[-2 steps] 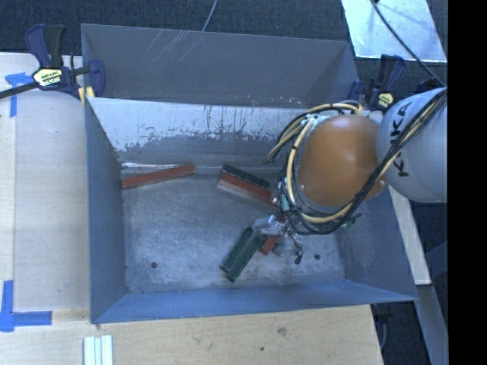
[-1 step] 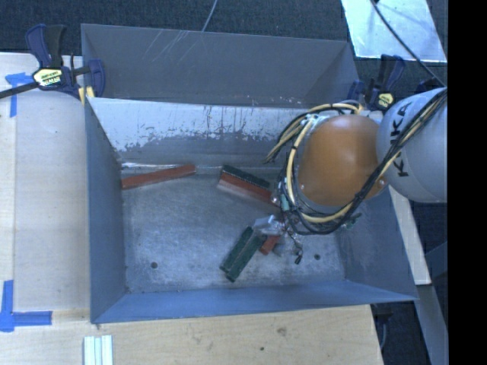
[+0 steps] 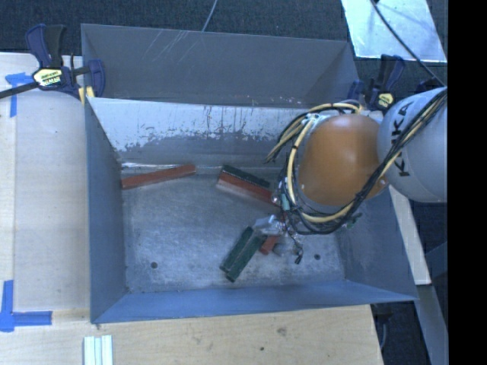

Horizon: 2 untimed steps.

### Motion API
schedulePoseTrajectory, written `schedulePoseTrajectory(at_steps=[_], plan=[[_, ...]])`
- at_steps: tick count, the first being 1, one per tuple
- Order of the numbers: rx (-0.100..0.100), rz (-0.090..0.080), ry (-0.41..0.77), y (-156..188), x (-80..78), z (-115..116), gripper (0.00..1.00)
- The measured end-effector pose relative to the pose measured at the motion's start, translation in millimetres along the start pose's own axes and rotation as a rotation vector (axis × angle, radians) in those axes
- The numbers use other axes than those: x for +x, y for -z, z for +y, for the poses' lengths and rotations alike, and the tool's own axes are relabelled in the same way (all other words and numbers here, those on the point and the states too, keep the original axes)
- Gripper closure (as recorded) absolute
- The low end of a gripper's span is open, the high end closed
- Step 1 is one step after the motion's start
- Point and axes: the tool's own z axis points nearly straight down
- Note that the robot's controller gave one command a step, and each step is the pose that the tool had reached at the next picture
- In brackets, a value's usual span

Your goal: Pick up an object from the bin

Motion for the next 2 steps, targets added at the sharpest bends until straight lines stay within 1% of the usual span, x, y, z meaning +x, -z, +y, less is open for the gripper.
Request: schedulePoseTrajectory(at_steps=[1, 2], plan=[[-0.003, 0.002, -0.001, 8.7, 0.4, 0.7, 1.00], [-0.001, 0.001, -0.002, 19.3, -0.2, 0.3, 1.00]])
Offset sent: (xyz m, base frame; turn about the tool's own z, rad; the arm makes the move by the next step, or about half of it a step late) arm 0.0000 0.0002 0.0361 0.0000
